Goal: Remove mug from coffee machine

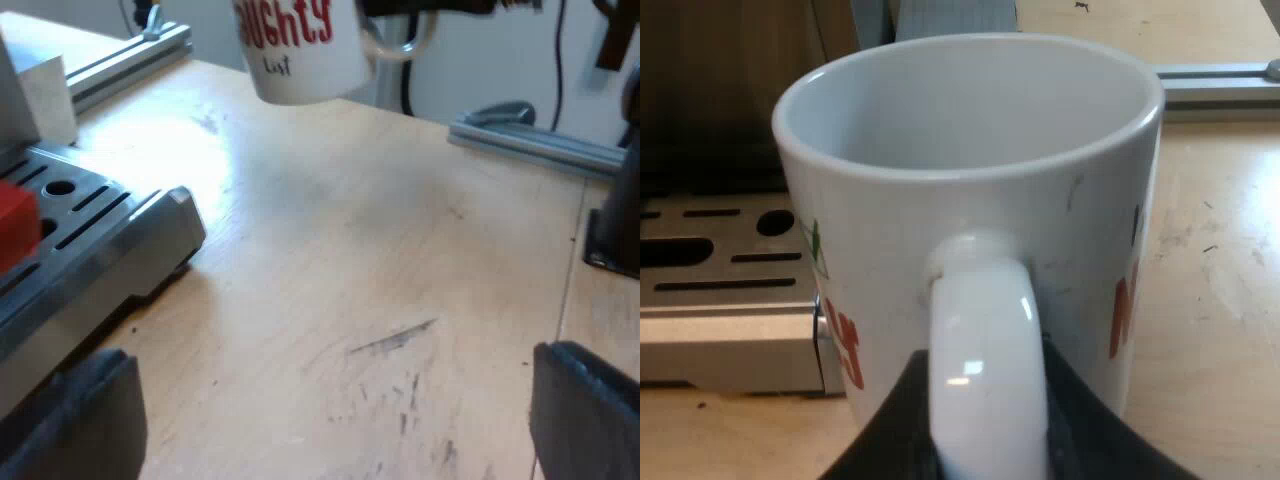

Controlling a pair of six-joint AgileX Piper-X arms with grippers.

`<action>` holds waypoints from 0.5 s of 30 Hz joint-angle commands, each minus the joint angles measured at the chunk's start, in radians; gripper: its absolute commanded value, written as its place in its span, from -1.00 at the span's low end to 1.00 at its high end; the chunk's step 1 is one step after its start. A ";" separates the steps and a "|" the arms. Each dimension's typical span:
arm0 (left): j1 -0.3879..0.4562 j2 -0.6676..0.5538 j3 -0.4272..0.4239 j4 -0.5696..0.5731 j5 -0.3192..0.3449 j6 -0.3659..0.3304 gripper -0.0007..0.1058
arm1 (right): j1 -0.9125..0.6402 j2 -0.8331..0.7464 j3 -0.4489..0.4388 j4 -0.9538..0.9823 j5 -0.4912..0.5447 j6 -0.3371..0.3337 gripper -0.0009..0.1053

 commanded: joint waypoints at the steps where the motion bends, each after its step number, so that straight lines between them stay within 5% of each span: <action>1: -0.004 -0.002 -0.004 -0.014 -0.023 -0.015 0.51 | -0.004 -0.011 0.040 -0.061 0.028 -0.011 -0.98; 5: -0.004 -0.002 -0.004 -0.012 -0.032 -0.015 0.51 | -0.004 -0.011 0.098 -0.160 0.028 -0.015 -0.98; 11: -0.004 -0.002 -0.004 -0.012 -0.051 -0.015 0.51 | -0.004 -0.009 0.179 -0.326 0.035 -0.135 -0.98; 15: -0.004 -0.002 -0.004 -0.012 -0.051 -0.015 0.51 | -0.004 -0.006 0.230 -0.385 0.096 -0.137 -0.98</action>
